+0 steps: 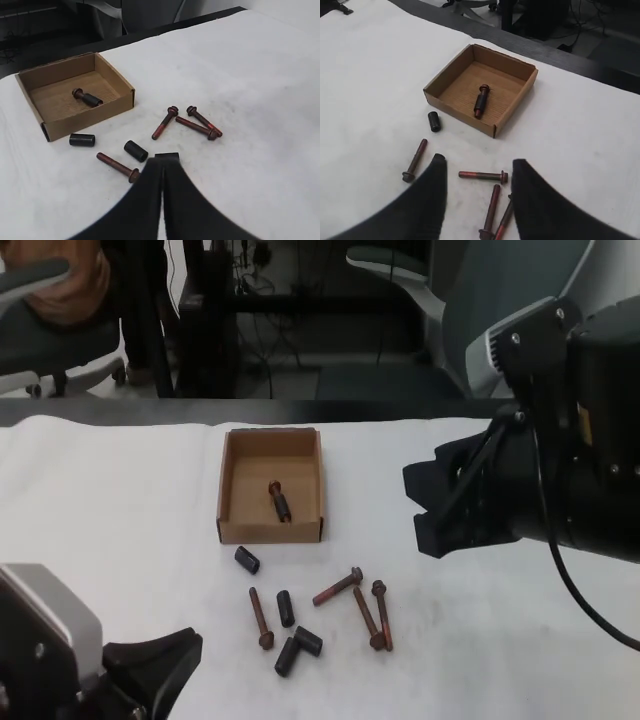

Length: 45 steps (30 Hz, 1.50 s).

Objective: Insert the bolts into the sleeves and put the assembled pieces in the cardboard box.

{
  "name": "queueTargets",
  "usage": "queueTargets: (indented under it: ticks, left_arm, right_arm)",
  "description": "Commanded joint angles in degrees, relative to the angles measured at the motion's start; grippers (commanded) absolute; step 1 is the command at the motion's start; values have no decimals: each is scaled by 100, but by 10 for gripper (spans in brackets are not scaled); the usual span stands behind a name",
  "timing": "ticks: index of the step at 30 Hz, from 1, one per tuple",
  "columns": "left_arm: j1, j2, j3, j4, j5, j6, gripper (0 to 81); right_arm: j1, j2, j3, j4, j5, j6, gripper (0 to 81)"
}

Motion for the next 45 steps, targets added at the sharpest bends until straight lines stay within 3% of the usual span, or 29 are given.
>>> queueTargets:
  ticks: [1, 3, 4, 13, 17, 20, 22, 25, 27, 30, 34, 45]
  left_arm:
    - [-19, -47, -56, -22, -43, 12, 18]
    - [-19, -47, -56, -25, -63, 12, 18]
    - [-19, -47, -56, -74, -159, 1, 18]
    - [4, 1168, -324, -718, -561, 41, 18]
    - [232, 2291, -948, -719, 183, 831, 7]
    - [597, 3077, -1445, -545, 1097, 939, 123]
    - [821, 3592, -1793, -335, 1519, 903, 270]
    - [1110, 4224, -2275, 72, 1560, 904, 483]
    - [1265, 4684, -2629, 450, 1560, 916, 568]
    - [1324, 5389, -3298, 1270, 1462, 1136, 578]
    - [1308, 6354, -4003, 2249, 963, 1275, 528]
    - [1073, 7502, -4499, 2573, 1242, 1287, 515]
  right_arm:
    - [6, -154, 19, 29, 15, 4, 263]
    - [6, -288, 19, 58, 15, -20, 43]
    - [6, -367, 19, 81, 15, -51, 0]
    - [66, -1413, 19, 885, 119, 20, 6]
    - [82, -1802, 19, 1206, -177, 174, 6]
    - [82, -1959, 19, 1412, -354, 423, 6]
    - [82, -1989, 19, 1475, -529, 577, 6]
    - [82, -1989, 19, 1479, -823, 732, 6]
    - [82, -1989, 19, 1479, -852, 732, 6]
    - [82, -1940, 19, 1468, -854, 660, 6]
    - [82, -1921, 48, 1468, -854, 638, 6]
    - [82, -1921, 385, 1501, -982, 688, 6]
